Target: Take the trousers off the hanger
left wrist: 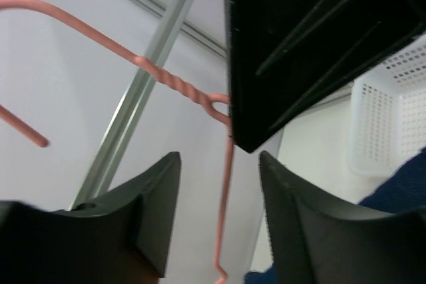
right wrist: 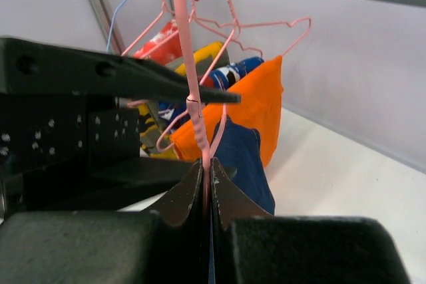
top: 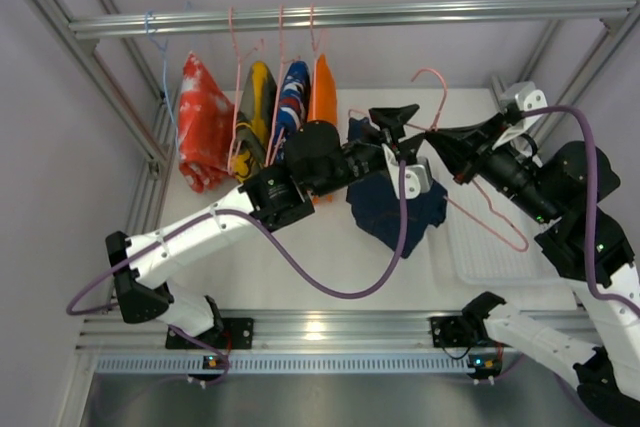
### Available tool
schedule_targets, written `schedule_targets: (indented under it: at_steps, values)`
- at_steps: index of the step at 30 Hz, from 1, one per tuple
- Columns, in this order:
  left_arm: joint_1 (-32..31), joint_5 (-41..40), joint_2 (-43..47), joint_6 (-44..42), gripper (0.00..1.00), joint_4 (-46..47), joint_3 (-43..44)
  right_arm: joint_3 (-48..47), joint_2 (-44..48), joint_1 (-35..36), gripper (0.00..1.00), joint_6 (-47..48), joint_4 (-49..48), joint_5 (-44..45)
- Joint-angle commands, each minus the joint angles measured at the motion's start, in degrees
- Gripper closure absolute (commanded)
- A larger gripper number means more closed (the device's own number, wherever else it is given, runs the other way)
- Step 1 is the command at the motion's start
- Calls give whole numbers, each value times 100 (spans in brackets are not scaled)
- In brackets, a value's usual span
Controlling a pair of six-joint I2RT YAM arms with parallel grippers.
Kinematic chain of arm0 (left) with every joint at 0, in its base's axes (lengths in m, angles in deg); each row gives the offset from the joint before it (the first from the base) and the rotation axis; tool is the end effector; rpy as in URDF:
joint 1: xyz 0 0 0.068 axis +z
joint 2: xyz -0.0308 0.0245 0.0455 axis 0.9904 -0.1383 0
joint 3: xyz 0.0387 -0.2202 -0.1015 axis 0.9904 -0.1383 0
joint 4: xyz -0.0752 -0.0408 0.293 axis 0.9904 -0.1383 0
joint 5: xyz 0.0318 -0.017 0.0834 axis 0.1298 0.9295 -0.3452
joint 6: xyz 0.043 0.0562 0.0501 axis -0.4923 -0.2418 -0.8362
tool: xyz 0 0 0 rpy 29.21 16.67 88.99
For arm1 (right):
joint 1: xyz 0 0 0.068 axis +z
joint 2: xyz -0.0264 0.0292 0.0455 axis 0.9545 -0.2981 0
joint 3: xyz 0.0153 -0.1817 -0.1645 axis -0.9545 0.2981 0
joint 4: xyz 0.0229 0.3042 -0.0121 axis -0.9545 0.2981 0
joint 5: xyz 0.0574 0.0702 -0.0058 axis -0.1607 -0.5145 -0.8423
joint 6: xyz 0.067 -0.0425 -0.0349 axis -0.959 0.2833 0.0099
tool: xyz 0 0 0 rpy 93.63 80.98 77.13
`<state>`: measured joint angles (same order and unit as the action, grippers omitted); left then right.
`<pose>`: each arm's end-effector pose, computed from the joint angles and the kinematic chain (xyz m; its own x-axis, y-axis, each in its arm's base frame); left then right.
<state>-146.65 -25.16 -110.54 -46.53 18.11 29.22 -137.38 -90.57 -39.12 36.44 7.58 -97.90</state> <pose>0.1828 -0.3905 0.4600 0.7705 0.2624 -0.5810 0.4990 0.3189 0.8058 0.1751 0.1306 0.5096 0.0348 0.1299 -0.9909 -0.6805 0.7292 0.0717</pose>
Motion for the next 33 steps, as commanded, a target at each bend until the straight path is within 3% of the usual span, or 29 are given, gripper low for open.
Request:
schedule_targets:
  at_steps: [1, 3, 4, 6, 10, 14, 17, 20, 23, 24, 25, 27, 33]
  values:
    - [17, 254, -13, -76, 47, 767, 2, 5, 255, 100, 100, -151, -679, -19]
    - [17, 255, -66, -50, 57, 829, 2, 32, 282, 91, 100, -195, -688, -133]
    - [17, 211, -118, -32, 69, 882, -7, 32, 299, 100, 100, -195, -697, -185]
    - [26, 220, -136, -14, 76, 935, -51, 32, 334, 100, 100, -239, -723, -344]
    - [35, 632, 4, -172, 75, 1005, -402, 40, 422, 100, 100, -283, -750, -554]
    - [44, 466, -66, -172, 80, 1040, -385, 67, 458, 100, 100, -309, -767, -643]
    - [70, 492, -31, -207, 99, 1145, -412, 76, 467, 100, 100, -318, -723, -564]
    - [70, 501, 31, -146, 100, 1347, -438, 111, 449, 100, 100, -309, -662, -573]
    - [131, 676, 232, 73, 100, 1462, -560, 155, 466, 100, 55, -248, -592, -407]
    - [166, 816, 320, 161, 100, 1514, -631, 181, 519, 100, 30, -213, -583, -293]
    - [263, 896, 486, 362, 100, 1567, -701, 172, 554, 100, 20, -178, -565, -144]
    - [334, 1071, 828, 425, 100, 1594, -999, 67, 642, 100, 7, -37, -565, 209]
    - [378, 1327, 1559, 293, 100, 1533, -1843, -407, 765, 100, 13, 367, -732, 718]
